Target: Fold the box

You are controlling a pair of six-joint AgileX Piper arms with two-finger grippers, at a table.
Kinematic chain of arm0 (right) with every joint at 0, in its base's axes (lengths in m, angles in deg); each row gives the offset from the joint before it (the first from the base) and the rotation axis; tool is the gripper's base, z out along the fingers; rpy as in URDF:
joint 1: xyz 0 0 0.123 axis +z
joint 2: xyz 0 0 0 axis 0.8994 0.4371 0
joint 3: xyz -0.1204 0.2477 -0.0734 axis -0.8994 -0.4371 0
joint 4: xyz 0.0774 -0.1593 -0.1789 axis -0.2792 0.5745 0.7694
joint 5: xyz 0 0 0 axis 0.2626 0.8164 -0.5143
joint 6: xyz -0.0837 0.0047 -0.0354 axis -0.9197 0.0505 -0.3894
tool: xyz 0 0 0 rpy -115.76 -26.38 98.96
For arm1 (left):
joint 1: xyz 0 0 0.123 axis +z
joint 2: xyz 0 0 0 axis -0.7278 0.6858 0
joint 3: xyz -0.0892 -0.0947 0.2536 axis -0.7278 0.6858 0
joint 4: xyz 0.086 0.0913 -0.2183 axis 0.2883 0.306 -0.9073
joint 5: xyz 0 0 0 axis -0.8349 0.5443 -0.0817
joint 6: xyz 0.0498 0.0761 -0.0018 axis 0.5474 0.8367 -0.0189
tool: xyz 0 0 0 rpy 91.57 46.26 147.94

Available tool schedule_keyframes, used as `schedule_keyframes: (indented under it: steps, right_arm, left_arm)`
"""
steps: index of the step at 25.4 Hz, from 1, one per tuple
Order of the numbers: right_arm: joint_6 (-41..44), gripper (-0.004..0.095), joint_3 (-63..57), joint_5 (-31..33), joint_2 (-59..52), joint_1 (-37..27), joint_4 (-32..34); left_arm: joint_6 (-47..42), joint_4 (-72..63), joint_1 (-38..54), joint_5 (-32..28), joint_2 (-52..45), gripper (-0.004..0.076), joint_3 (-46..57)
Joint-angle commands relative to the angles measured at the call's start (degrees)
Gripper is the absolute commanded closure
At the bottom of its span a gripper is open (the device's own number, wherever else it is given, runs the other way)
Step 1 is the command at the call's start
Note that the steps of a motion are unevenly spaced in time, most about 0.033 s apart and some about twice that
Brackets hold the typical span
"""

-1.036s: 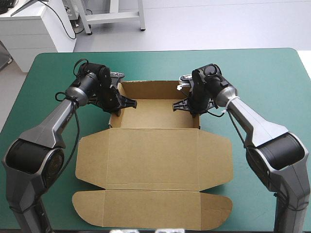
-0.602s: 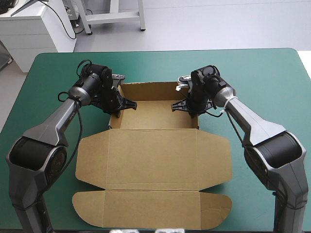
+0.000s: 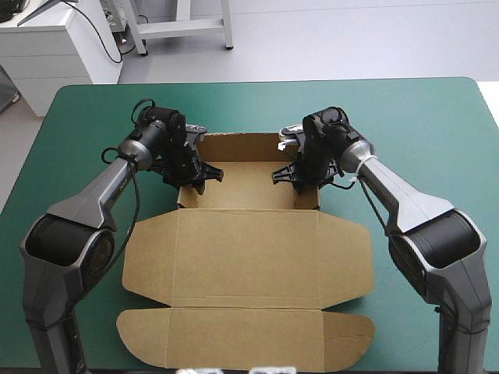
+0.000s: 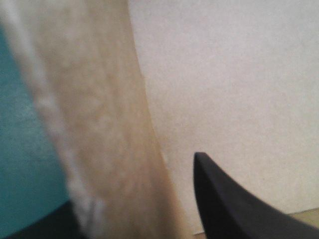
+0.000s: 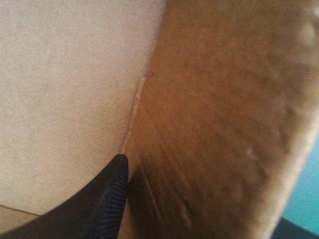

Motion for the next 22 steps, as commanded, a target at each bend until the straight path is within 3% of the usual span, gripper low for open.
schedule_keyframes:
  steps: [1, 7, 22]
  right_arm:
    - [-0.3, 0.0415, 2.3, 0.1, -3.0, 0.3, 0.9]
    - [1.8, 0.0413, 5.8, 2.5, -3.2, 0.3, 3.9]
    - [1.9, 0.0413, 10.2, 2.5, -5.3, 0.3, 8.8]
  left_arm:
    - [0.2, -1.5, -0.7, 0.2, -2.9, 0.0164, -1.7]
    - [0.2, 0.7, -0.7, 3.0, -2.9, 0.0150, -6.4]
    - [0.2, 0.9, -0.7, 3.0, -6.0, 0.0150, -9.7]
